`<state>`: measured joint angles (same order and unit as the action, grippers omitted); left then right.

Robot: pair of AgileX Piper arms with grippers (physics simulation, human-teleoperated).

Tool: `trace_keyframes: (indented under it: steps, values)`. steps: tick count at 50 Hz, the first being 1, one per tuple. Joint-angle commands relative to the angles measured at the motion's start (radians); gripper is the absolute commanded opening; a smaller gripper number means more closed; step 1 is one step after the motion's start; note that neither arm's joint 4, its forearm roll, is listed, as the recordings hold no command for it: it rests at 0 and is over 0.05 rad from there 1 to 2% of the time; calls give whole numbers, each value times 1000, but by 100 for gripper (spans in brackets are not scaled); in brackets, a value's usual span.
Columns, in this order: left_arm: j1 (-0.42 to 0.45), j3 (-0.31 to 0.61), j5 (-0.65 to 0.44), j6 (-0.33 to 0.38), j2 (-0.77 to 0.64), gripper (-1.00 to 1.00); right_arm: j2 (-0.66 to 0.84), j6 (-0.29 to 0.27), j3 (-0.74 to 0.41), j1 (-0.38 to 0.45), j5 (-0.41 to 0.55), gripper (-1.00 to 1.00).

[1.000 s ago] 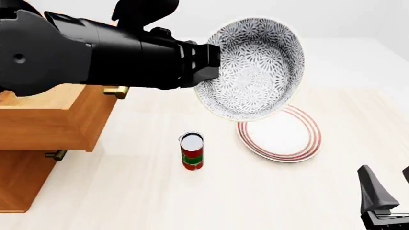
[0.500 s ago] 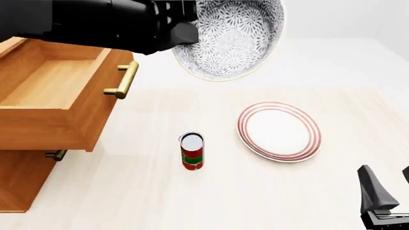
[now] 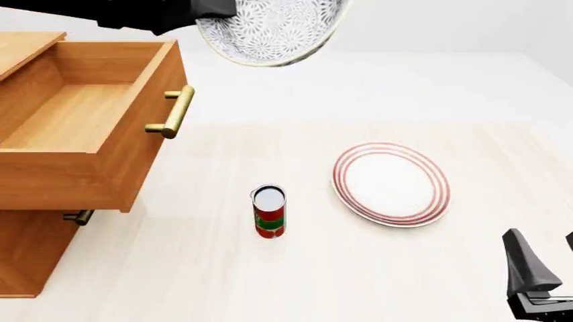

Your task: Put the bowl in the top drawer of the cabinet.

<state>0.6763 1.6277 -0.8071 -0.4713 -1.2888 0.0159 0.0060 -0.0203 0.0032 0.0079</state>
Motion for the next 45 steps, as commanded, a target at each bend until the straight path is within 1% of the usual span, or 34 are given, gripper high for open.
trace_keyframes:
  steps: [1,7,26,37,45]
  values:
    - [-57,14,-13,8,27,-100,1,0,-2,0,1,100]
    - [-105,10,-17,7,43,-100,1,0,-2,0,1,100]
    - [-210,80,-81,10,73,-100,1,0,-2,0,1,100]
    - [-266,82,-93,3,91,-100,1,-1,-2,0,1,100]
    - [-310,110,-118,0,100,-100,2,1,-2,0,0,100]
